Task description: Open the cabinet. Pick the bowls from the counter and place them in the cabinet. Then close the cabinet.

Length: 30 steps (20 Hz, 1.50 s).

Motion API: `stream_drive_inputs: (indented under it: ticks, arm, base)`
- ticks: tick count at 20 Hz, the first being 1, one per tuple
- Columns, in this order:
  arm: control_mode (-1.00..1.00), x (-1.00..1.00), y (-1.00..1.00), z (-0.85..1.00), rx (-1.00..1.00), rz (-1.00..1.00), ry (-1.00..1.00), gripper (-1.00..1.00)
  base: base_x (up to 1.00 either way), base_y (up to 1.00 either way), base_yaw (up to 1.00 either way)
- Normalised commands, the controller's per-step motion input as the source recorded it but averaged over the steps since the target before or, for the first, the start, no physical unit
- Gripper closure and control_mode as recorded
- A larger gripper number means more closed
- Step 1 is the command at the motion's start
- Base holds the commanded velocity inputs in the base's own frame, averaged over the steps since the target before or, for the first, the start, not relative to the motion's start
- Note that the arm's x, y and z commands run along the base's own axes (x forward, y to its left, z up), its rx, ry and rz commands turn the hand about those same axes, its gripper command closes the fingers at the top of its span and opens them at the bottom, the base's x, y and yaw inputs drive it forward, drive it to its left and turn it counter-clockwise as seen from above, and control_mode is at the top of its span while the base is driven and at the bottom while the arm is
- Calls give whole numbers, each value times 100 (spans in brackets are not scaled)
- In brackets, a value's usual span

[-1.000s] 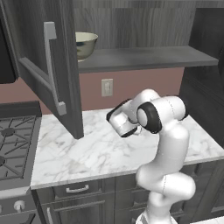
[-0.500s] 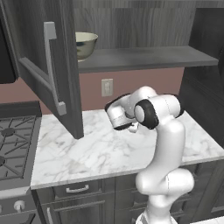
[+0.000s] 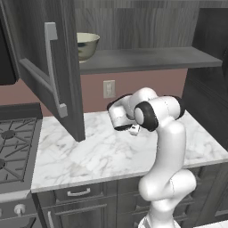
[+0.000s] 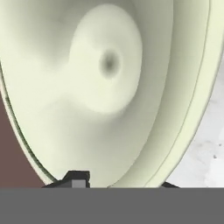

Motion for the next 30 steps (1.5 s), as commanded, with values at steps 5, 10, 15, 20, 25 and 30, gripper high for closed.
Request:
stream_drive_inputs:
  ticks: [5,10,15,20,25,30]
  arm:
    - [-100,-66,8,0,2,7,-8,100]
    - [-100,-64,9,38,0,2,-28,100]
    - [-100,-74,1,69,0,11,-30,100]
    - [-100,-90,0,66,0,21,-23,100]
    - [-100,-61,3,64,0,29,-2,100]
    - [-100,-53,4,75,0,14,15,100]
  base:
    - [0,0,0]
    - [0,0,0]
    - [0,0,0]
    - [0,0,0]
    - [0,0,0]
    - [0,0,0]
